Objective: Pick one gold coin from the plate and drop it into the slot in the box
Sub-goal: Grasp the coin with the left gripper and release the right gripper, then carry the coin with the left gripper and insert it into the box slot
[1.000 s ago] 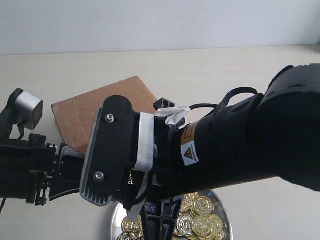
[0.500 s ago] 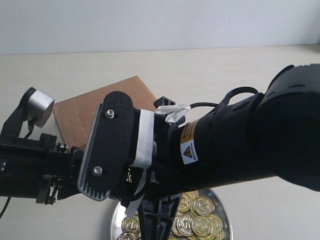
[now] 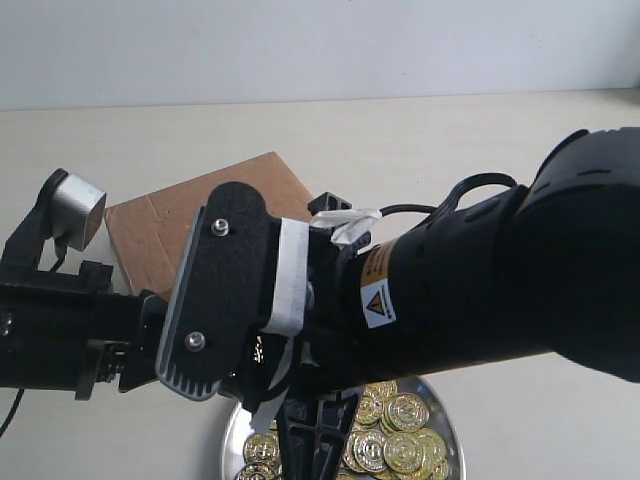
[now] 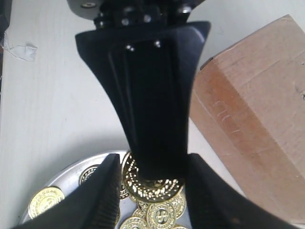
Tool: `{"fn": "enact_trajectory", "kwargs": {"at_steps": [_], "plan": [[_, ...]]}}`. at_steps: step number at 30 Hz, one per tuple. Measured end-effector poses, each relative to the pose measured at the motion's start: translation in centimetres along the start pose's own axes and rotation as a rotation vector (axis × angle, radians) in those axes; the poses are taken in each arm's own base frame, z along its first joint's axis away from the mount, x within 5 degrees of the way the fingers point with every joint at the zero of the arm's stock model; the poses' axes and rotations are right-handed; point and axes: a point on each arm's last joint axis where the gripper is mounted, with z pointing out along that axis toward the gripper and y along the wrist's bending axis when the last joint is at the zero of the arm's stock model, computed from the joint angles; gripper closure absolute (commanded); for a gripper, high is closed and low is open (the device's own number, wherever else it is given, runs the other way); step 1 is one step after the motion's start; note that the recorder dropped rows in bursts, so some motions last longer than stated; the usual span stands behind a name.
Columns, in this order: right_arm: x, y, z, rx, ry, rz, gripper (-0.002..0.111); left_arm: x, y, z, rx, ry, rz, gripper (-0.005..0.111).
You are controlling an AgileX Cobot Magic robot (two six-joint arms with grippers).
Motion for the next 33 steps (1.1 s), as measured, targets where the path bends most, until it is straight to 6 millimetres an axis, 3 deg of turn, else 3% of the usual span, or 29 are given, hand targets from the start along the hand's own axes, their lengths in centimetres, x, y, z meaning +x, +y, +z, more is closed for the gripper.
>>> {"fn": "enact_trajectory", "kwargs": {"at_steps": [1, 7, 13, 15, 17, 18, 20, 26, 33], "plan": [[0.0, 0.0, 0.0, 0.0, 0.0, 0.0, 0.085, 0.0, 0.0, 0.0, 0.0, 0.0, 0.002, 0.107], [0.0, 0.0, 0.0, 0.002, -0.001, -0.001, 0.047, 0.0, 0.0, 0.0, 0.002, 0.001, 0.012, 0.107], [-0.1, -0.1, -0.2, 0.012, -0.005, 0.014, 0.045, 0.0, 0.0, 0.0, 0.0, 0.0, 0.017, 0.107], [-0.2, -0.3, -1.3, 0.042, -0.02, 0.003, 0.05, -0.2, 0.1, 0.0, -0.022, 0.005, 0.059, 0.107], [-0.3, -0.3, -2.8, 0.063, -0.028, 0.0, 0.07, -1.0, -0.1, 0.0, -0.048, -0.001, 0.113, 0.107], [-0.3, -0.3, -3.6, 0.067, -0.035, 0.002, 0.088, -1.4, -0.2, 0.0, -0.055, -0.007, 0.13, 0.107], [-0.1, 0.0, -5.3, 0.058, -0.024, 0.007, 0.106, -2.4, -0.7, 0.0, -0.058, -0.013, 0.184, 0.107], [1.3, 1.8, -10.4, -0.039, 0.019, 0.141, 0.108, -7.9, -2.9, -0.7, -0.212, -0.08, 0.507, 0.107], [2.3, 2.8, -12.3, -0.099, 0.062, 0.229, 0.108, -12.3, -3.5, -2.0, -0.501, -0.075, 0.892, 0.107]]}}
